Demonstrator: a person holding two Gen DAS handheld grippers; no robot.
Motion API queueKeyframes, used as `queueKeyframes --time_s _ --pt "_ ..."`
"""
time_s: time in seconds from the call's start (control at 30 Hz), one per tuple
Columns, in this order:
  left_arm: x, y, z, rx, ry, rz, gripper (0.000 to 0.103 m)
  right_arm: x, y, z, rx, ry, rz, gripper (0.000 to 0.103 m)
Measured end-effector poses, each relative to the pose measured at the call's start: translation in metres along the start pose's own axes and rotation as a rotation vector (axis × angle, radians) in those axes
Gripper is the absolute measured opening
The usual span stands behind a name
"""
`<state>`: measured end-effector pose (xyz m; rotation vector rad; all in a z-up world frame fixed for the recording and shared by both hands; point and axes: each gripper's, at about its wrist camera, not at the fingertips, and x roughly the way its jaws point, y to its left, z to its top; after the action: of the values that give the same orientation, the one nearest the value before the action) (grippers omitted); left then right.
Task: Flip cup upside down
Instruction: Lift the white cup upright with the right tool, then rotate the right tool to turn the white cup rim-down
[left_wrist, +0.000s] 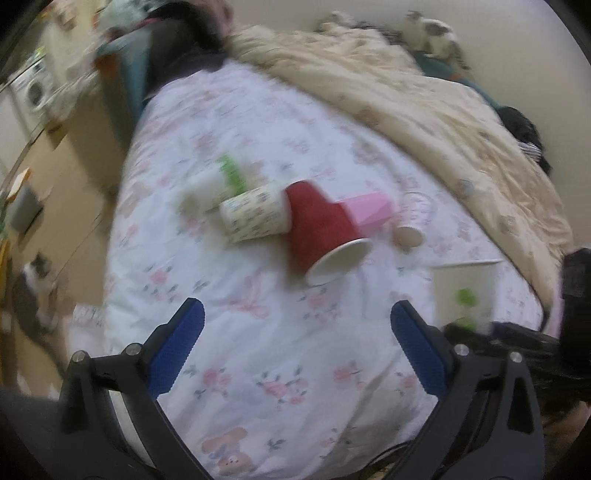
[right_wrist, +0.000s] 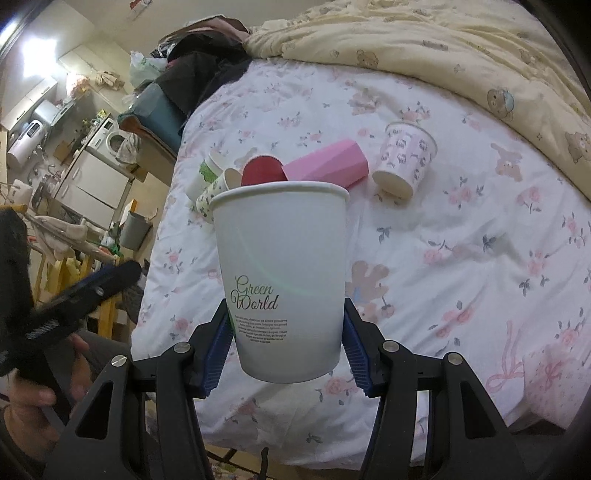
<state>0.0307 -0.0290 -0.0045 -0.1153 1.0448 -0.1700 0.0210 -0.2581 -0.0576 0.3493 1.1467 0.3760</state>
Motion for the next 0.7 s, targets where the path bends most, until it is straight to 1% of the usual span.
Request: queueKeyframes --time_s 0.03,0.1,0.27,0.4,0.5,0.6,0.7 --pt "-0.003 -0.007 0.003 0.025 -0.019 -0.01 0.099 0.001 -0.001 0.0 0.003 0.007 0.003 0.058" --pt "-0.005 -0.014 0.009 0.041 -0.04 -0.029 0.099 0.003 -0.001 -0.001 0.007 0.019 0.019 0.058" --pt "0.002 -0.025 0.013 0.044 -0.013 -0.144 0.099 0.008 0.008 -0.003 -0.026 0.032 0.027 0.058" --pt "0.006 -0.03 0.01 0.077 -0.004 -0.138 0.099 0.017 0.016 -0.005 -0.067 0.068 0.024 0.058" --pt "0.01 -0.031 0.008 0.07 0.024 -0.17 0.099 0.022 0.024 -0.007 -0.098 0.088 0.031 0.058" --pt "0.014 -0.034 0.004 0.089 0.038 -0.149 0.099 0.022 0.036 -0.01 -0.149 0.086 0.059 0.058" --pt "0.013 -0.032 0.004 0.074 0.037 -0.168 0.099 0.018 0.046 -0.014 -0.201 0.065 0.055 0.057"
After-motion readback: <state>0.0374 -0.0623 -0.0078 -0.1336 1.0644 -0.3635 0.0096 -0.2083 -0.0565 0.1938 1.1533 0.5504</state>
